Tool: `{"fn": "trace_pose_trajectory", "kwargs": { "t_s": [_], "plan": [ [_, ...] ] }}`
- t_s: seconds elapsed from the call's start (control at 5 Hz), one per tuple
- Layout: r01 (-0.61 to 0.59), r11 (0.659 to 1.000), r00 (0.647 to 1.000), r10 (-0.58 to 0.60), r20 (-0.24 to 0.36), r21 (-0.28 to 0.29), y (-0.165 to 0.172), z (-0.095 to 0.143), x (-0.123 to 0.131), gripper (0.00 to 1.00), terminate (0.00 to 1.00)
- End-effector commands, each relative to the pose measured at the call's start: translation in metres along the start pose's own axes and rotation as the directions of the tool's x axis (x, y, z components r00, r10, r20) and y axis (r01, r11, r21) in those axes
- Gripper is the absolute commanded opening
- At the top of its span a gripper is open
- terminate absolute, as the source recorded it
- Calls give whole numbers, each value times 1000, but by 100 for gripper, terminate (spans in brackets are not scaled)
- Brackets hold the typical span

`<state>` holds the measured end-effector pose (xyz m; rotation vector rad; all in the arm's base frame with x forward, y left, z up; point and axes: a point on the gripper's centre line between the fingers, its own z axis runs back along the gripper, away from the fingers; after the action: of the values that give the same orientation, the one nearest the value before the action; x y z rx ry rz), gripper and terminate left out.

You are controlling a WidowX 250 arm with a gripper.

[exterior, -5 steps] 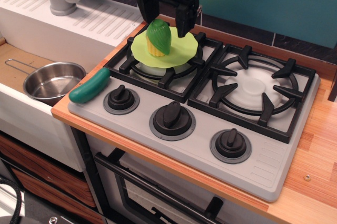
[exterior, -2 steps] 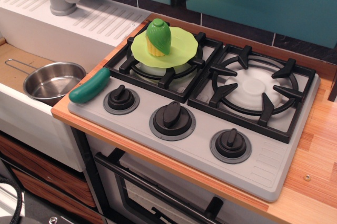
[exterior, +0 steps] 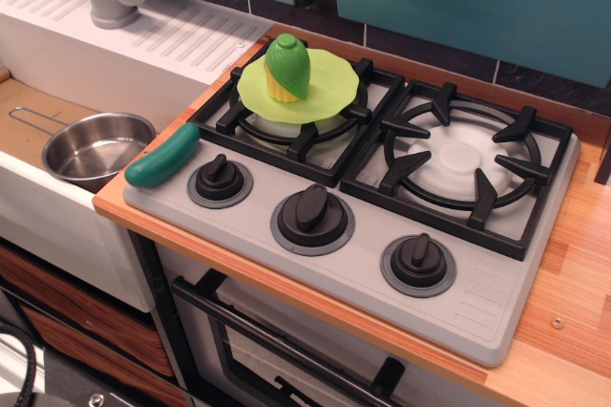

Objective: Put corncob on plate and cucumber in pot or pan in sink

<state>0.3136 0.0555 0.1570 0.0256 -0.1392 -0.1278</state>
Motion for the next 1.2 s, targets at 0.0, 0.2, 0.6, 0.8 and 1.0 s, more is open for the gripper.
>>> {"fn": "trace_pose_trajectory", "kwargs": {
  "t_s": [0.0,0.2,0.6,0.8,1.0],
  "plan": [
    [-26,999,998,24,63,22,19,4,-7,100,0],
    [-33,998,999,31,38,46,27,-1,-18,100,0],
    [-33,998,999,31,38,46,27,-1,-18,100,0],
    [-33,998,999,31,38,46,27,-1,-18,100,0],
    [-3,1000,995,0,96,29,29,-10,-38,100,0]
  ]
}}
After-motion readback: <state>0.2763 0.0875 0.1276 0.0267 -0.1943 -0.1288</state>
